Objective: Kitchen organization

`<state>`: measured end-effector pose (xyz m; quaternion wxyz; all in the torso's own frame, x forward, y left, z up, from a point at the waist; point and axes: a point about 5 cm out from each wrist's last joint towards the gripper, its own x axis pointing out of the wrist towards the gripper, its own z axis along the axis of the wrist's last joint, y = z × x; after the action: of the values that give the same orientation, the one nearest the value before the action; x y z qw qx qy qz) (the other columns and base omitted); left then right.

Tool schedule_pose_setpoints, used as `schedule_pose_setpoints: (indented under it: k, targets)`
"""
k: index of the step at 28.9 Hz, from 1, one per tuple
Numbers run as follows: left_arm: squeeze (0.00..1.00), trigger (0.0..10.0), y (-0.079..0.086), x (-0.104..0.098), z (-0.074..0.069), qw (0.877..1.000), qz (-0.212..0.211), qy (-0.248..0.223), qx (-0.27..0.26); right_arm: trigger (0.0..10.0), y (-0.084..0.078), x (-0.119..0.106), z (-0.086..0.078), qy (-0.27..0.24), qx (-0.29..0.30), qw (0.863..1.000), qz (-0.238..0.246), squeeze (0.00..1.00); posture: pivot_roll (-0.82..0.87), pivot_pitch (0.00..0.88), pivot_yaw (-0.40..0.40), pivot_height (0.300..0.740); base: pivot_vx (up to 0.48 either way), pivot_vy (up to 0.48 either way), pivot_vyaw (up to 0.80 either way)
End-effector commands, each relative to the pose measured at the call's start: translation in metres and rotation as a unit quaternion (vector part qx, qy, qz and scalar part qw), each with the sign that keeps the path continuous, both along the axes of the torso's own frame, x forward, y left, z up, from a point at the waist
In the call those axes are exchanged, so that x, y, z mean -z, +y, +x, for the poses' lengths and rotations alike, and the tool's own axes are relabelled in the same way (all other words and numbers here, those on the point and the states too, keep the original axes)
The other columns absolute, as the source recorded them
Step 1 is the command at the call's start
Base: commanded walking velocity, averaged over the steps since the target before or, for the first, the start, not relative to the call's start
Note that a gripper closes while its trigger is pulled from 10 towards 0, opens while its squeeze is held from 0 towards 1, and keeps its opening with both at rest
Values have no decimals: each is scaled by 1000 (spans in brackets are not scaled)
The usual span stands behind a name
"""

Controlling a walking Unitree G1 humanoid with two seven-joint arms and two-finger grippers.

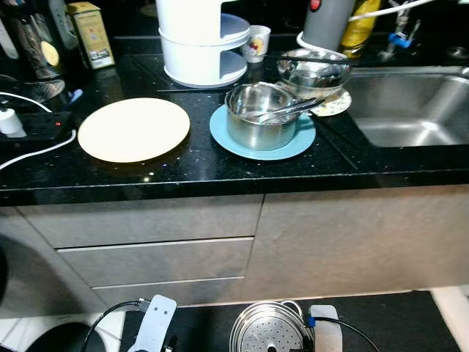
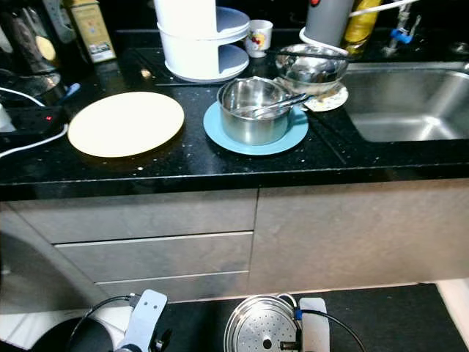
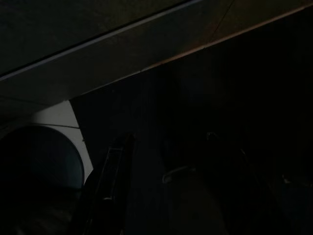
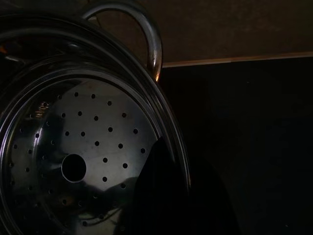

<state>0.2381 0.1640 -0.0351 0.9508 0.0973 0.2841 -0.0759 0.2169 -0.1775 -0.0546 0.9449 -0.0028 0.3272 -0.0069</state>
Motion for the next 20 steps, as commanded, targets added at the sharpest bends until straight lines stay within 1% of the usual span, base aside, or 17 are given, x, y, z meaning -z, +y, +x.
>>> schedule_pose_setpoints:
  k: [1,3,6,7,9,10,11,13,14,15,16,20]
  targets:
    - [0,10000,7,6,-8,1000,7,17,-8,10000,0,18,-26,60,-7,998,-6,0,-38,232,-64,740,0,0,0]
    - [0,10000,7,6,-8,1000,8,14,-7,10000,0,17,-25,59,-8,998,-5,0,-38,234,-68,740,0,0,0]
    - [0,10000,6,6,-6,1000,6,12,-6,10000,-2,15,-20,55,-12,998,-5,0,-41,227,-75,740,0,0,0]
    - [0,10000,4,5,-4,1000,0,13,-7,10000,-4,13,-17,51,-13,999,-5,0,-41,222,-71,740,0,0,0]
    - [0,10000,4,6,-3,1000,13,19,-9,10000,-8,12,-14,50,-13,999,-12,0,-45,233,-70,740,0,0,0]
    - [0,10000,5,7,-4,1000,14,22,-6,10000,-9,11,-14,49,-9,999,-12,0,-46,215,-66,740,0,0,0]
    - [0,10000,5,8,-4,1000,12,29,-4,10000,-10,10,-12,44,3,999,-4,0,-60,201,-50,740,0,0,0]
    - [0,10000,5,9,-3,999,18,37,-6,10000,-10,9,-10,39,6,999,0,0,-57,213,-38,740,0,0,0]
    - [0,10000,5,9,-3,999,18,37,-6,10000,-10,9,-10,39,6,999,0,0,-57,213,-38,740,0,0,0]
    - [0,10000,5,10,-4,999,12,43,-20,10000,-11,9,-10,42,2,999,-8,0,-54,210,-37,740,0,0,0]
    - [0,10000,5,12,-5,998,16,49,-22,10000,-12,10,-12,45,10,999,-8,0,-58,199,-35,740,0,0,0]
    - [0,10000,4,13,-7,999,28,45,-15,10000,-11,13,-17,46,27,999,-2,0,-67,196,-26,740,0,0,0]
